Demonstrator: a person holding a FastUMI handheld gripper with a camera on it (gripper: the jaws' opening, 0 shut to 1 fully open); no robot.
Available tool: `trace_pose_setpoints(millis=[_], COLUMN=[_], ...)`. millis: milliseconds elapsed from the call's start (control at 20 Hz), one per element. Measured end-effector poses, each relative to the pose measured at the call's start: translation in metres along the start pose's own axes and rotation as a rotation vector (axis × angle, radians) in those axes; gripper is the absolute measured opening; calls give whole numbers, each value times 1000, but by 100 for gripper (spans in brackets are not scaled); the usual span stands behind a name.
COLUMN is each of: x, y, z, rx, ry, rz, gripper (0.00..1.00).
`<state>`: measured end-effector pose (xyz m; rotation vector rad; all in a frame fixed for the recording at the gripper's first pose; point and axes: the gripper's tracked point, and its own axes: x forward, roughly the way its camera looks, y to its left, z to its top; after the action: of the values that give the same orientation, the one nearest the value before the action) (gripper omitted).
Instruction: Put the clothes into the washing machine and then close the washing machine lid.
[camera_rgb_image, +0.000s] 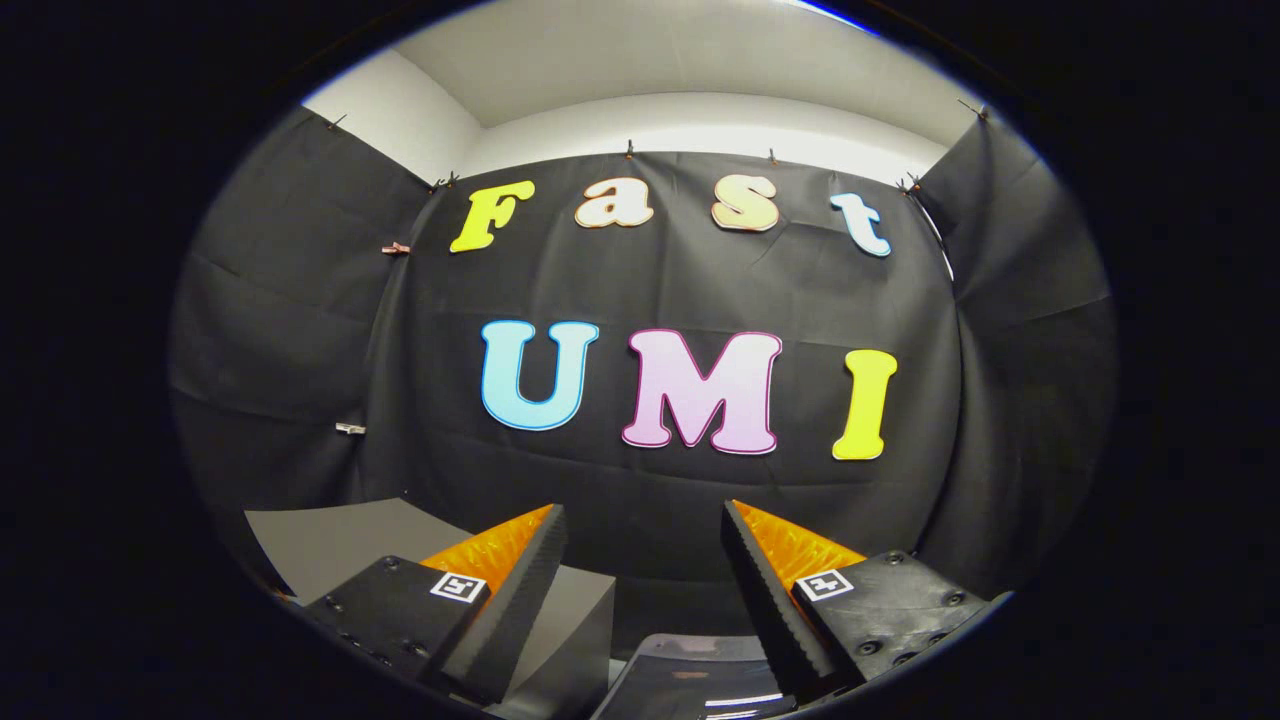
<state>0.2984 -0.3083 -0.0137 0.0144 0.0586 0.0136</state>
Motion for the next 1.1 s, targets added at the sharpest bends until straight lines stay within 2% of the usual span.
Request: trace_pose_setpoints(millis=[600, 1100], x=[-2, -1], y=[-14, -19], z=[-13, -3], rx=[3, 8], ry=[29, 11], rz=[-24, -29], gripper=[97, 96])
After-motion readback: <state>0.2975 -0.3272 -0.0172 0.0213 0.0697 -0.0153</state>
